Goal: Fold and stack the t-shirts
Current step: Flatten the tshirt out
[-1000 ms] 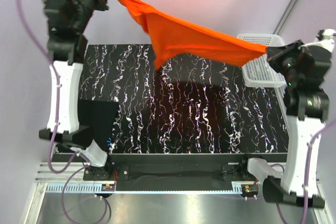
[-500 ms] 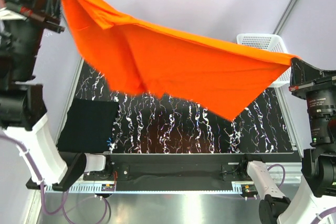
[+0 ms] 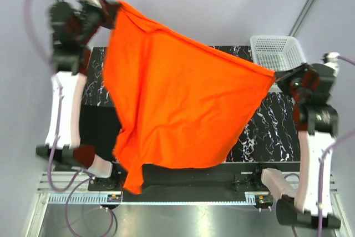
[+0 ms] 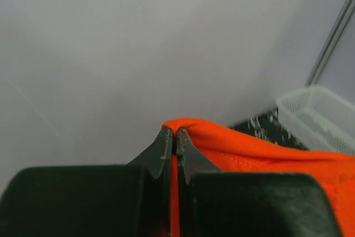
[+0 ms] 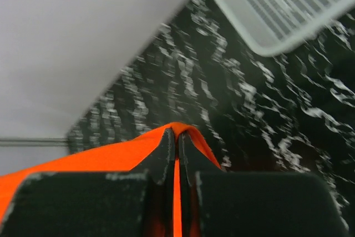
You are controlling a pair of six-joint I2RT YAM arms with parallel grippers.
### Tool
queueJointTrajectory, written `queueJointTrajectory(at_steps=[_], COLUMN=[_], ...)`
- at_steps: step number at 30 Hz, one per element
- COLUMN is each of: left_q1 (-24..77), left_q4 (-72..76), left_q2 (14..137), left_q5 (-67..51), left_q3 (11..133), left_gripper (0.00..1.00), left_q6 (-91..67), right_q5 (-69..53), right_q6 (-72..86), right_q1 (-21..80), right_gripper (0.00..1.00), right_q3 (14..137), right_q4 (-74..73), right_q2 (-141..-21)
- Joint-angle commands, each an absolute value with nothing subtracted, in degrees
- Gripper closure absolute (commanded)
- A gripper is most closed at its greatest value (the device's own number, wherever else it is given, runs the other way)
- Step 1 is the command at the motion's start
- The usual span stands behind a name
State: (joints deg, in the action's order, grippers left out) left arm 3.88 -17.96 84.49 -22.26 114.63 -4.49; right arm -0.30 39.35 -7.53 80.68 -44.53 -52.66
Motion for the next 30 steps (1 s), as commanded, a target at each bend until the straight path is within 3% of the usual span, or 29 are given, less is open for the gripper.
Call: queueJointTrajectory(at_steps=[1, 6, 13, 30], left_q1=[3.34, 4.48, 9.05, 10.81], left_q4=[-6.10, 2.89, -3.33, -7.37], left_q2=[91.57, 108.84, 126.11, 120.33], left_q5=[-24.78, -26.71, -24.88, -20.14], left_q3=[101.63, 96.15, 108.97, 107.32], left_gripper=[1.00, 1.00, 1.00, 0.99], left_q6=[-8.94, -13.70, -14.25, -16.35], right_q5=[7.71, 11.51, 17.75, 15.92], right_q6=[38.68, 37.27, 30.52, 27.60], right_q1=[-7.73, -7.73, -7.73, -7.82], right_gripper=[1.00, 1.00, 1.00, 1.00], right_q3=[72.44, 62.59, 62.66, 63.81], right_q4=[-39.30, -30.08, -26.90, -25.75], right_q2=[-57.37, -65.64, -78.56, -81.21])
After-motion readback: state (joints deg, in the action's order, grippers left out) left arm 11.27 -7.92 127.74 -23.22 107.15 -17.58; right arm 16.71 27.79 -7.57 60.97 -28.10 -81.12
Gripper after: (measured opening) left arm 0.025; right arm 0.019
